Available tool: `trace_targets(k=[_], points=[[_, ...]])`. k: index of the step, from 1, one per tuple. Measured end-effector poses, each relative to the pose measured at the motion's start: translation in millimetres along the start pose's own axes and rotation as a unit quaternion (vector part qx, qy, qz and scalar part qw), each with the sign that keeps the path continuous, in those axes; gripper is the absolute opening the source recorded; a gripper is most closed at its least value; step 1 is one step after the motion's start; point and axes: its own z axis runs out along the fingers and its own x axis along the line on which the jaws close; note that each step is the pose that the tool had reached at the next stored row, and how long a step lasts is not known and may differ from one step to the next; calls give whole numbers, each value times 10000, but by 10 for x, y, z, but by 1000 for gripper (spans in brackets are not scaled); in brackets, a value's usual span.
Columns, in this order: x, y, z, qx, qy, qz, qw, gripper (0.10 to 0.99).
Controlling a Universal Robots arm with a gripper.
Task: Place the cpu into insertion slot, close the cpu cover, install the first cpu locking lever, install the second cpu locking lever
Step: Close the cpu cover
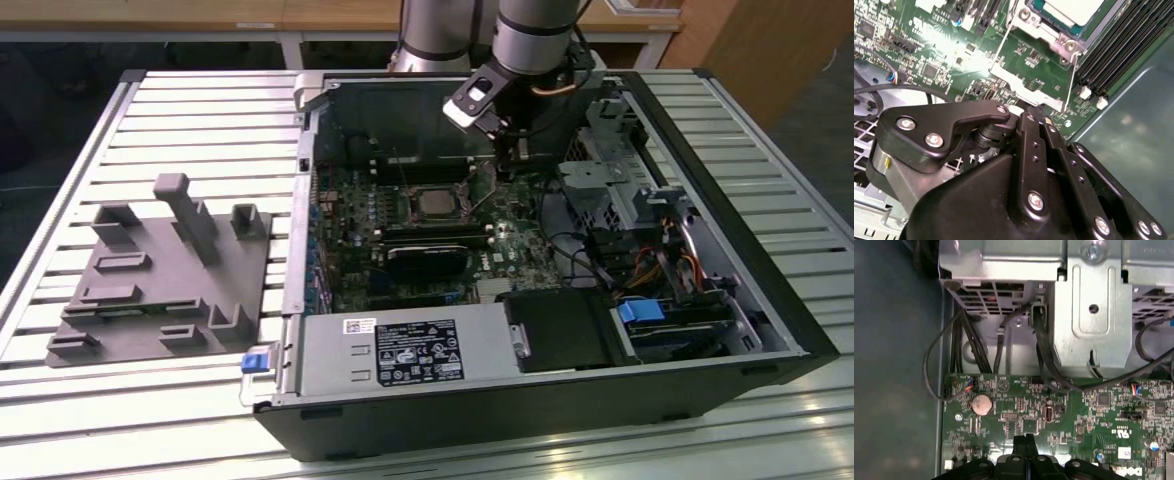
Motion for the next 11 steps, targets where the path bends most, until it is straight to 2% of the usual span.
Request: trace_targets(k=[11], points=[[2, -191, -3, 0, 1, 0, 10000, 110]])
